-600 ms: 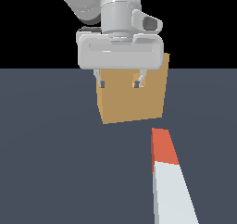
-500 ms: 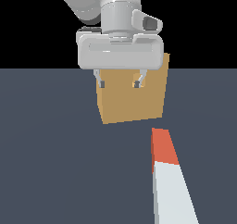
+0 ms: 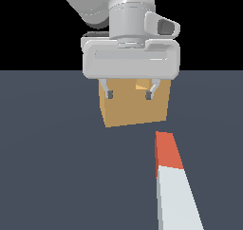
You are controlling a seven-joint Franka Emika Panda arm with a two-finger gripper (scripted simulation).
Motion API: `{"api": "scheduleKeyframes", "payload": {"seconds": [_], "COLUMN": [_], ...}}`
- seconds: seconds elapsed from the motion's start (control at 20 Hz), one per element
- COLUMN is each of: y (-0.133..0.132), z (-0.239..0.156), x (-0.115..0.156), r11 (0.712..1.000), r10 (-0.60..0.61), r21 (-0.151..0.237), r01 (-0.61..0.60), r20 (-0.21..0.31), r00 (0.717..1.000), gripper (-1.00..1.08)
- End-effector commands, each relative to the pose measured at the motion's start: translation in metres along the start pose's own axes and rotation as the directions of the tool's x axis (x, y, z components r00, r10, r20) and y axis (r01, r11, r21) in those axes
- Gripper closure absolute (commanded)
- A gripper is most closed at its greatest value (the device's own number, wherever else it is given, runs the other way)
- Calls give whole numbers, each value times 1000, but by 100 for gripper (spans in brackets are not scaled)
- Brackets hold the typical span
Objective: Insert the peg into the horizontal hole in a box.
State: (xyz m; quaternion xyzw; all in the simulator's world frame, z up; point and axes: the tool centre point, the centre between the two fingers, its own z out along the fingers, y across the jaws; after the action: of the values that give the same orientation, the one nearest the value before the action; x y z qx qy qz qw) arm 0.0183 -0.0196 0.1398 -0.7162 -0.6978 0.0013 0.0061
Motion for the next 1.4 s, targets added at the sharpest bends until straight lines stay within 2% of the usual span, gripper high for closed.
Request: {"api": "scheduleKeyframes", "payload": {"seconds": [0.0, 0.45, 0.7, 1.0, 1.35], "y": [7, 40, 51, 57, 58], "z": [8, 44, 58, 66, 68], "x": [-19, -105, -139, -161, -165], "r11": [1000, 992, 986, 981, 980], "r10": [23, 126, 167, 193, 199], "r21": [-1, -7, -10, -11, -11], "r01": [-23, -126, -167, -193, -199], "r20": [2, 5, 5, 5, 5], "r00": [1000, 992, 986, 981, 980], "gripper": [-92, -92, -92, -92, -92]}}
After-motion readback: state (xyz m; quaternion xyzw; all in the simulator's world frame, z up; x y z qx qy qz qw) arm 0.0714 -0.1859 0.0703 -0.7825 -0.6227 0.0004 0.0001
